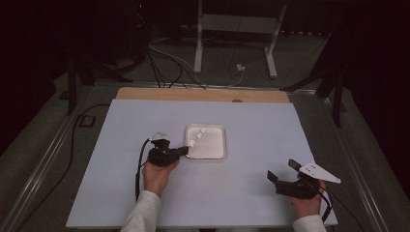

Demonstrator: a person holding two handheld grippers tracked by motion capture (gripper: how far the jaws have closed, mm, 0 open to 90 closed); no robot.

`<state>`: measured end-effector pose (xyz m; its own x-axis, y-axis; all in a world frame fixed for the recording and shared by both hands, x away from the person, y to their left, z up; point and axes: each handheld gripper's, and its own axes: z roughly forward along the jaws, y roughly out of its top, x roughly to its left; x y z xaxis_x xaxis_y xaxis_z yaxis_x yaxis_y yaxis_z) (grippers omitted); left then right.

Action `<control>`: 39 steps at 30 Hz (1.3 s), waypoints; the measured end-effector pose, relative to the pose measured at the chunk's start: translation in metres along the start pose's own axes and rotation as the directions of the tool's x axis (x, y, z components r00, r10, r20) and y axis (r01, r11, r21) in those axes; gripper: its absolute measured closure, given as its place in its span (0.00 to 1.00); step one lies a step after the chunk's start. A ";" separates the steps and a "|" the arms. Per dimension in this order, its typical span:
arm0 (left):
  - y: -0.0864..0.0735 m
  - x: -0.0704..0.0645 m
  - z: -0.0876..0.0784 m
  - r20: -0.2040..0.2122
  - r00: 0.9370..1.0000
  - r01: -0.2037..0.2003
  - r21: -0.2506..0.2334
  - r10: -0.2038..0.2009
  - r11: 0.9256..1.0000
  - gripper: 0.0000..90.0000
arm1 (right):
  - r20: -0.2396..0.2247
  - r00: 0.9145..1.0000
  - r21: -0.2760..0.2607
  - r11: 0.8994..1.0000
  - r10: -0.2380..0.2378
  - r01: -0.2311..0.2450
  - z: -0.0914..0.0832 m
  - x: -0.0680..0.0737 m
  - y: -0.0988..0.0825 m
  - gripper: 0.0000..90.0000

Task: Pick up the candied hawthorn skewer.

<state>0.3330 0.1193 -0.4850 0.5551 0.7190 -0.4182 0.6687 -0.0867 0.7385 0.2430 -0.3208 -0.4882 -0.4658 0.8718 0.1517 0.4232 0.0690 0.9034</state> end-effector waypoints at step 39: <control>-0.018 -0.006 -0.056 0.065 0.988 -0.128 -0.148 0.138 0.981 1.00 | -0.267 0.961 0.004 0.997 0.076 -0.078 0.076 0.041 0.109 0.01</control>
<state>0.2899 0.1547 -0.4659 0.6729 0.6541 -0.3454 0.5120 -0.0750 0.8557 0.3291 -0.2405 -0.4141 -0.6230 0.7133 0.3211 0.4608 0.0029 0.8875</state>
